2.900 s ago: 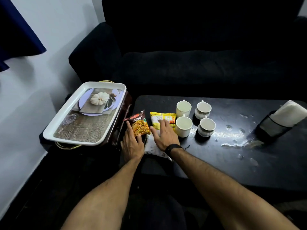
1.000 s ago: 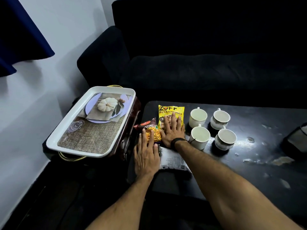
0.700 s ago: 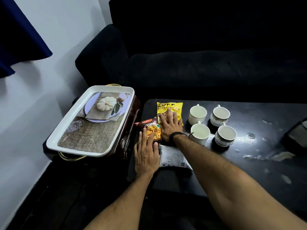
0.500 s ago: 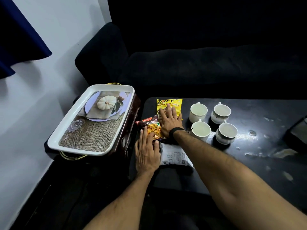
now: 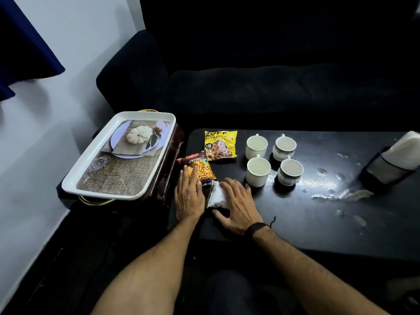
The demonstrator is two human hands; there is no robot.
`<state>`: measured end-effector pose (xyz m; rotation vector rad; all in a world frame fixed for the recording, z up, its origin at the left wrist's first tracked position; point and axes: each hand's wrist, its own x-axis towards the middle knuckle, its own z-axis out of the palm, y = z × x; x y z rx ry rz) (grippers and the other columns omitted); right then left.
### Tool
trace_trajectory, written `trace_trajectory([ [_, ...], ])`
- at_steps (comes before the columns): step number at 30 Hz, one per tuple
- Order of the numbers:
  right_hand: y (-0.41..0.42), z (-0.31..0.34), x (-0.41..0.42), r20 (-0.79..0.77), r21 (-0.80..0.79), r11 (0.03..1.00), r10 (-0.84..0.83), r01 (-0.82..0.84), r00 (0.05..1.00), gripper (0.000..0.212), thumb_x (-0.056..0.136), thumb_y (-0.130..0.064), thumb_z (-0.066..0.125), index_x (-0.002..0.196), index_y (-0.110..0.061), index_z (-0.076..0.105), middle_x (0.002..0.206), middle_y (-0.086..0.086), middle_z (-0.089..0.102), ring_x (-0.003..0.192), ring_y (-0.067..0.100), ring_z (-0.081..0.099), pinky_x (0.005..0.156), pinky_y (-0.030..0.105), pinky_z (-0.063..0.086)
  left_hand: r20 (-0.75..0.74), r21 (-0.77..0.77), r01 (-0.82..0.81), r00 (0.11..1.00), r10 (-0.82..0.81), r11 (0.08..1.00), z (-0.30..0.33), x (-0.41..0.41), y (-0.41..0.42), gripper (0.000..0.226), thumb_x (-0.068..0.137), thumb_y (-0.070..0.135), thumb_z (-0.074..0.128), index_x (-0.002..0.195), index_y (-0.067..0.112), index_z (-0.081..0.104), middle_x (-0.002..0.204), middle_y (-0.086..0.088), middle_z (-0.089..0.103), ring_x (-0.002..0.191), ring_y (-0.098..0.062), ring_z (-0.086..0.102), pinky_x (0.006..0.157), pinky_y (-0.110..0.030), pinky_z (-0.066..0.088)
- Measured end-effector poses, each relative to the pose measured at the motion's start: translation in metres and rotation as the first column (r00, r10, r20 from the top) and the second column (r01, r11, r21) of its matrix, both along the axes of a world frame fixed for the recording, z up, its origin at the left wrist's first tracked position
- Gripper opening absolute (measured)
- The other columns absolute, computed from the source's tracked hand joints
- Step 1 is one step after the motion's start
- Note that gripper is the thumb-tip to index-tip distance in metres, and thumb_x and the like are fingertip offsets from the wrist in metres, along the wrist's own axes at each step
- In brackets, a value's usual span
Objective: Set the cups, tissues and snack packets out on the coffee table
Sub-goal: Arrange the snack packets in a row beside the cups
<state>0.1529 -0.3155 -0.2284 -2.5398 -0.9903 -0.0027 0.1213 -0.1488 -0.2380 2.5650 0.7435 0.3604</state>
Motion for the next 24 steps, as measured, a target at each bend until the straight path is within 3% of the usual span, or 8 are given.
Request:
trace_trajectory([
  [4, 0.002, 0.006, 0.012, -0.096, 0.110, 0.994, 0.012, -0.002, 0.995, 0.062, 0.082, -0.036, 0.053, 0.138, -0.013, 0.039, 0.134, 0.009, 0.043, 0.122, 0.028, 0.047, 0.102, 0.043, 0.040, 0.014, 0.003, 0.002, 1.000, -0.002, 1.000, -0.001, 0.000, 0.001, 0.053, 0.104, 0.031, 0.032, 0.155, 0.036, 0.020, 0.166, 0.004, 0.005, 0.152, -0.015, 0.014, 0.117, -0.042, 0.027],
  [8, 0.024, 0.031, 0.020, -0.476, 0.487, 0.808, -0.073, 0.332, 0.876, 0.039, 0.089, -0.045, 0.057, 0.121, -0.025, 0.047, 0.109, -0.006, 0.060, 0.097, 0.009, 0.058, 0.077, 0.013, 0.044, 0.007, 0.015, 0.022, 1.000, -0.022, 1.000, -0.002, 0.001, 0.002, 0.053, 0.104, 0.041, 0.025, 0.155, 0.038, 0.011, 0.166, 0.004, 0.000, 0.153, -0.016, 0.012, 0.118, -0.046, 0.025],
  [12, 0.045, 0.040, 0.036, -0.691, 0.413, 0.734, -0.132, 0.539, 0.710, 0.036, 0.091, -0.042, 0.060, 0.109, -0.012, 0.067, 0.106, 0.009, 0.070, 0.082, 0.010, 0.062, 0.054, -0.001, 0.041, 0.008, -0.006, 0.016, 1.000, -0.016, 1.000, -0.004, 0.001, 0.003, 0.054, 0.104, 0.040, 0.026, 0.155, 0.038, 0.011, 0.166, 0.005, -0.002, 0.153, -0.016, 0.010, 0.120, -0.047, 0.023],
  [14, 0.047, 0.039, 0.041, -0.646, 0.262, 0.812, -0.255, 0.522, 0.720, 0.047, 0.094, -0.046, 0.053, 0.099, -0.003, 0.070, 0.104, 0.020, 0.070, 0.093, 0.025, 0.063, 0.075, 0.018, 0.050, 0.011, -0.006, 0.013, 1.000, -0.013, 1.000, -0.004, 0.002, 0.003, 0.054, 0.104, 0.038, 0.029, 0.155, 0.037, 0.012, 0.166, 0.005, -0.001, 0.153, -0.015, 0.011, 0.120, -0.046, 0.022],
  [16, 0.043, 0.035, 0.039, -0.543, 0.112, 0.852, -0.378, 0.511, 0.750, 0.054, 0.095, -0.049, 0.047, 0.114, -0.001, 0.063, 0.115, 0.022, 0.064, 0.111, 0.034, 0.057, 0.090, 0.036, 0.046, 0.011, -0.004, 0.014, 1.000, -0.014, 1.000, -0.004, 0.002, 0.002, 0.054, 0.103, 0.038, 0.029, 0.155, 0.036, 0.014, 0.166, 0.005, 0.001, 0.153, -0.015, 0.011, 0.120, -0.046, 0.022],
  [20, 0.034, 0.026, 0.027, -0.141, 0.171, 0.895, -0.391, 0.412, 0.909, 0.054, 0.097, -0.034, 0.045, 0.142, -0.008, 0.034, 0.130, 0.012, 0.049, 0.117, 0.026, 0.050, 0.095, 0.037, 0.048, -0.001, 0.004, 0.015, 1.000, -0.015, 1.000, -0.006, 0.003, 0.001, 0.054, 0.103, 0.040, 0.027, 0.155, 0.037, 0.011, 0.166, 0.005, 0.001, 0.153, -0.015, 0.009, 0.120, -0.045, 0.019],
  [22, 0.034, 0.023, 0.020, 0.084, 0.209, 0.920, -0.354, 0.330, 0.932, 0.048, 0.097, -0.037, 0.041, 0.137, -0.011, 0.040, 0.129, 0.009, 0.052, 0.113, 0.024, 0.052, 0.093, 0.038, 0.049, -0.008, 0.009, 0.015, 1.000, -0.015, 1.000, -0.006, 0.003, 0.002, 0.054, 0.103, 0.042, 0.026, 0.155, 0.037, 0.010, 0.166, 0.005, 0.000, 0.153, -0.015, 0.009, 0.120, -0.045, 0.019],
  [24, 0.036, 0.015, 0.011, 0.155, 0.130, 0.959, -0.269, 0.250, 0.951, 0.052, 0.096, -0.049, 0.035, 0.133, -0.014, 0.044, 0.130, 0.008, 0.055, 0.116, 0.024, 0.053, 0.094, 0.040, 0.048, -0.010, 0.016, 0.014, 1.000, -0.014, 1.000, -0.006, 0.003, 0.002, 0.055, 0.103, 0.044, 0.025, 0.156, 0.037, 0.009, 0.166, 0.005, -0.001, 0.153, -0.015, 0.008, 0.120, -0.045, 0.020],
])
